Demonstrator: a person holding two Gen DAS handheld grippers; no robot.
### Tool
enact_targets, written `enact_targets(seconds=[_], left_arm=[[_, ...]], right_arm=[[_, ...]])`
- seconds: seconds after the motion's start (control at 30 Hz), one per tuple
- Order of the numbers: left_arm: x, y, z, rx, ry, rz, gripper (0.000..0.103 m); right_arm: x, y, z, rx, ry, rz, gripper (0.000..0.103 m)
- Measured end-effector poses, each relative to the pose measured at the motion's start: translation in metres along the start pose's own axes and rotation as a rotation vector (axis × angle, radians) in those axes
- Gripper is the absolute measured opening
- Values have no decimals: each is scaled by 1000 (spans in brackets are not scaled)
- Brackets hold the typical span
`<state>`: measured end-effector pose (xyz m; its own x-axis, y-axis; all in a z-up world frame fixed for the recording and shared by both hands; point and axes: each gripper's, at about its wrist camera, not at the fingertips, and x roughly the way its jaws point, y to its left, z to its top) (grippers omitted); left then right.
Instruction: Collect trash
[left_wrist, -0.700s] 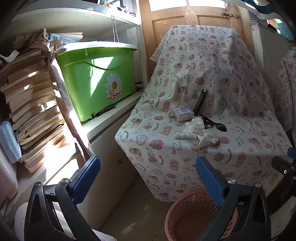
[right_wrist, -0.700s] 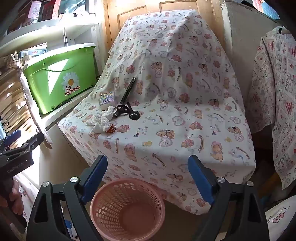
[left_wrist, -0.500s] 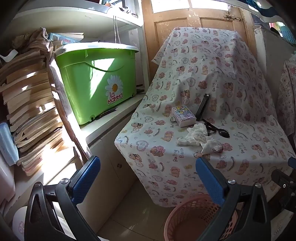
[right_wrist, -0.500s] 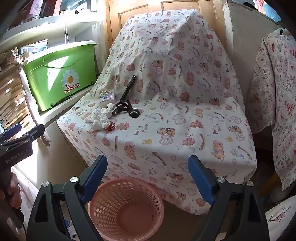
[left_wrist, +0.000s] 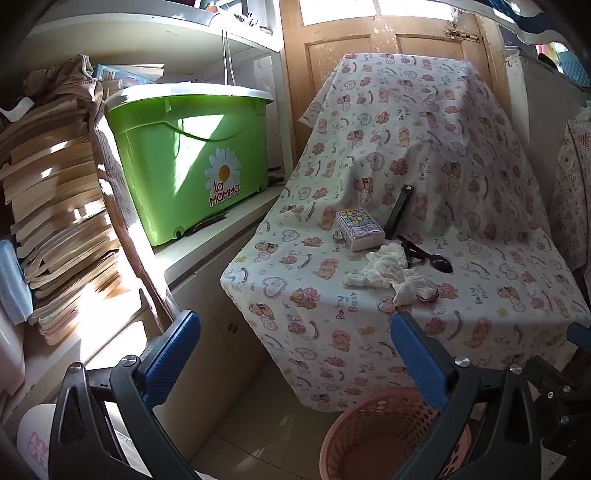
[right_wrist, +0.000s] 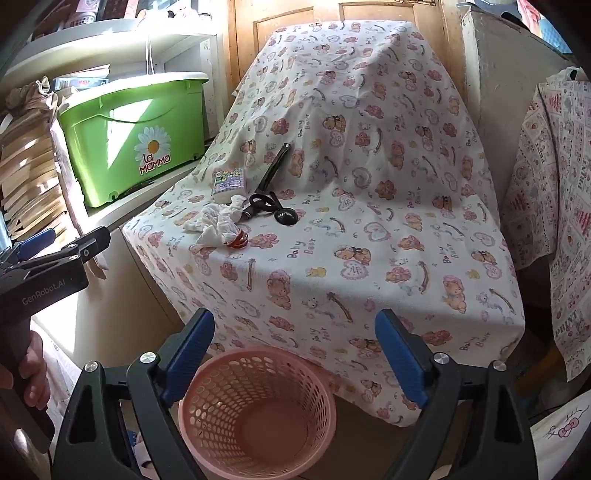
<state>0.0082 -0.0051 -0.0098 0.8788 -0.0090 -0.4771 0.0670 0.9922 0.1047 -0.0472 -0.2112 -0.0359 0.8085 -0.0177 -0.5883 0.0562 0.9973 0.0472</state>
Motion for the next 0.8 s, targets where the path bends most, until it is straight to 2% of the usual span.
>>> enact_targets(seconds=[0.3, 0.8], left_arm=[[-6, -1, -1, -5, 0, -26, 102], [-5, -2, 1, -19, 1, -25, 102]], right_arm=[[-1, 1, -1, -9, -6, -17, 90], [-1, -3, 1, 7, -12, -13, 90]])
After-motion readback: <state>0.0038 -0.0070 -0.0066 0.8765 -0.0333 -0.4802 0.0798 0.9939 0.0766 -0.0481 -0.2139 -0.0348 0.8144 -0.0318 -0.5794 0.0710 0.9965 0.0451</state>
